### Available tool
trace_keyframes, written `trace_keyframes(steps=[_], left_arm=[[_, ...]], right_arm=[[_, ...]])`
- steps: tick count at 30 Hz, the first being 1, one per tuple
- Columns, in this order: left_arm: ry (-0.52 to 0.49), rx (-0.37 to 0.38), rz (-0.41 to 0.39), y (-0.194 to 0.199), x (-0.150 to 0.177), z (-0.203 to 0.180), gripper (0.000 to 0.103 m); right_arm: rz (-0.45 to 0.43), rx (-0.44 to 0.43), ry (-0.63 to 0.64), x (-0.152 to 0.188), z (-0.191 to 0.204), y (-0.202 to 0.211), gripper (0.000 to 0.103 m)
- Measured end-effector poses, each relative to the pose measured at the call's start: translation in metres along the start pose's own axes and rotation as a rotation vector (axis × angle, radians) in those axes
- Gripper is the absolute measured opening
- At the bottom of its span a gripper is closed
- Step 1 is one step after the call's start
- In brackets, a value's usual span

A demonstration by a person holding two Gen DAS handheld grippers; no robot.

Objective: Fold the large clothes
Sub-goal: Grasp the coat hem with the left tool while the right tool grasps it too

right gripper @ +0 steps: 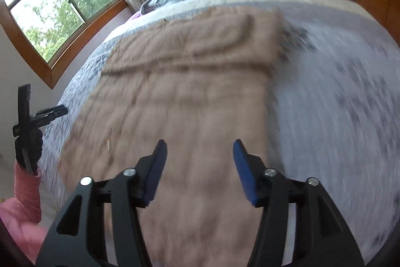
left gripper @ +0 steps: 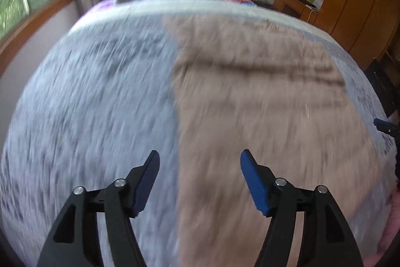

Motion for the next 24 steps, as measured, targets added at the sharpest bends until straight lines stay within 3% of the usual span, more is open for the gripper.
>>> trace_keyframes(steps=[1, 6, 14, 20, 22, 24], left_arm=[[0.025, 0.01, 0.01, 0.007, 0.018, 0.004, 0.07], [0.123, 0.09, 0.003, 0.018, 0.083, 0.005, 0.071], [0.16, 0.124, -0.001, -0.008, 0.1, -0.008, 0.072], [0.107, 0.054, -0.011, -0.012, 0.102, -0.02, 0.071], [0.092, 0.027, -0.01, -0.012, 0.103, -0.023, 0.066], [0.081, 0.006, -0.008, -0.011, 0.103, -0.025, 0.051]], right_arm=[[0.005, 0.002, -0.017, 0.015, -0.005, 0.002, 0.068], [0.044, 0.003, -0.117, 0.078, -0.03, 0.006, 0.068], [0.045, -0.013, -0.134, 0.091, -0.032, -0.005, 0.067], [0.04, -0.008, -0.109, 0.088, -0.02, -0.014, 0.057], [0.043, -0.009, -0.111, 0.088, -0.019, -0.016, 0.046], [0.046, -0.019, -0.121, 0.087, -0.018, -0.017, 0.037]])
Point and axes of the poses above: each gripper's, at about its wrist camera, not at the fingertips, and y roughly against the way its jaws point, z to its left, x to its underside, the point moved 8 cm from there along -y, roughly the way its jaws point, and after that the axes turned 14 degrees about x, right-handed, at the moved point
